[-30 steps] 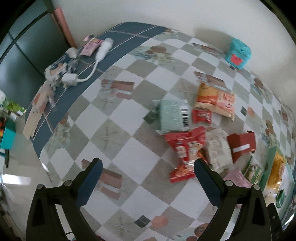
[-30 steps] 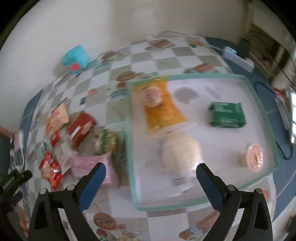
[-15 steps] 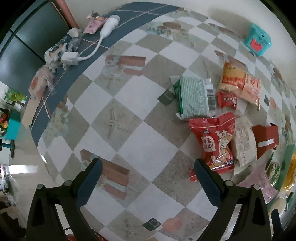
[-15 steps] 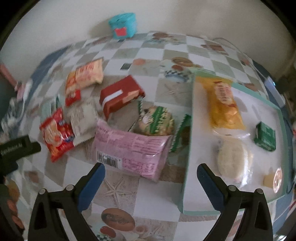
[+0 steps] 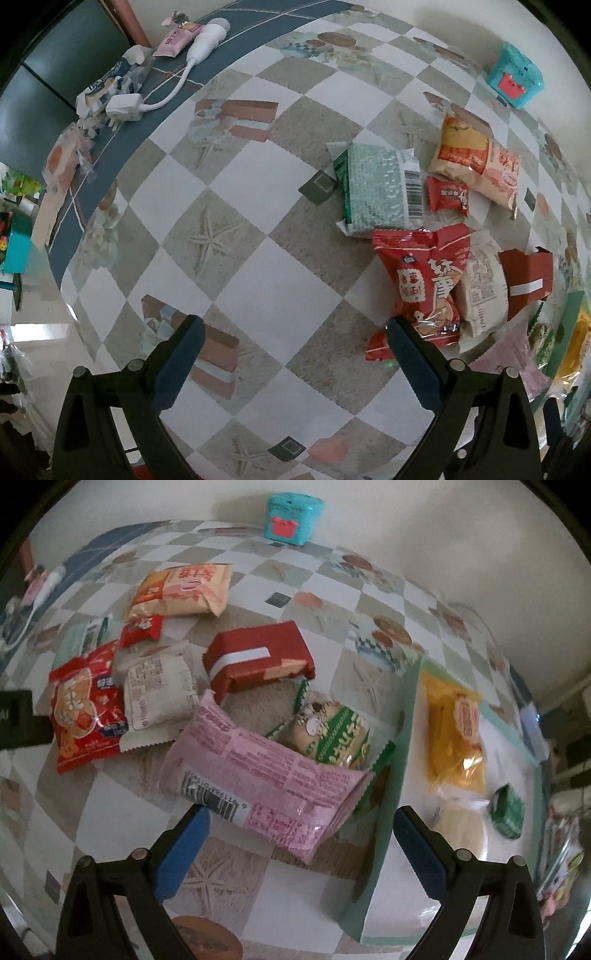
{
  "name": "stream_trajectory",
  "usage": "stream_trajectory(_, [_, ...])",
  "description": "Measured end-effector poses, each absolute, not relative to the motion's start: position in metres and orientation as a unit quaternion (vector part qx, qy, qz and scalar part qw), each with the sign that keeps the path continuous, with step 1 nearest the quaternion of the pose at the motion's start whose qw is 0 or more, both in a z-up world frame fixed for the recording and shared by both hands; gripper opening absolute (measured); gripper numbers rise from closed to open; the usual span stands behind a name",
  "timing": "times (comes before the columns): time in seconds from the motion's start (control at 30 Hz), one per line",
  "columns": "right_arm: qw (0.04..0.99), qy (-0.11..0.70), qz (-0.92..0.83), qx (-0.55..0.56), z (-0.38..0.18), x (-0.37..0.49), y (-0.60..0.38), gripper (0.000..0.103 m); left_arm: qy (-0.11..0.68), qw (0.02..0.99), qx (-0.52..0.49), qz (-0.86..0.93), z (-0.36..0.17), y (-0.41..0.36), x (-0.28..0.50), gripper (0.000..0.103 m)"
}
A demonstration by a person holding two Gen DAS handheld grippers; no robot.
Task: Organize snacks
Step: 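Move both tools back toward the remaining snacks, then grasp the pink bag with the right gripper while the left grasps the red bag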
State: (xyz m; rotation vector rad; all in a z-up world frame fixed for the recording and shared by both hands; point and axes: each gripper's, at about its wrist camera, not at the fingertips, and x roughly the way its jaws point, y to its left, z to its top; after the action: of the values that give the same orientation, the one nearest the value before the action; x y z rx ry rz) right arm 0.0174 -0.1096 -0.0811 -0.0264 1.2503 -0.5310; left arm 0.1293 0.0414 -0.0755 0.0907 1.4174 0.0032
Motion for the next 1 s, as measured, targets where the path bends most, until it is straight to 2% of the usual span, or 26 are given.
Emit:
stream_trajectory(0.17, [0.787,0.567,-0.237,-0.058,-0.078,0.025,-0.096,0.101,0.646,0.762,0.036,0.004,-0.071,0.040,0.132,0.099])
stream_trajectory(0.53, [0.791,0.570,-0.217,-0.049,-0.088,0.034,-0.093,0.098,0.645,0.764,0.020,0.007,-0.070,0.056,0.139,0.099])
stream_trajectory(0.77, [0.800,0.561,-0.212,0.005,-0.081,0.031,-0.102,0.075,0.648,0.762,0.013,-0.001,-0.065,0.055,0.142,0.099])
stream_trajectory(0.8, [0.802,0.559,-0.209,0.021,-0.078,0.030,-0.105,0.066,0.650,0.760,0.013,-0.003,-0.067,0.054,0.143,0.099])
stream_trajectory(0.83, [0.802,0.559,-0.207,0.034,-0.077,0.030,-0.108,0.062,0.651,0.759,0.012,-0.003,-0.068,0.052,0.143,0.099])
stream_trajectory(1.0, [0.804,0.557,-0.203,0.049,-0.075,0.029,-0.110,0.058,0.653,0.757,-0.002,-0.016,-0.067,0.047,0.146,0.099])
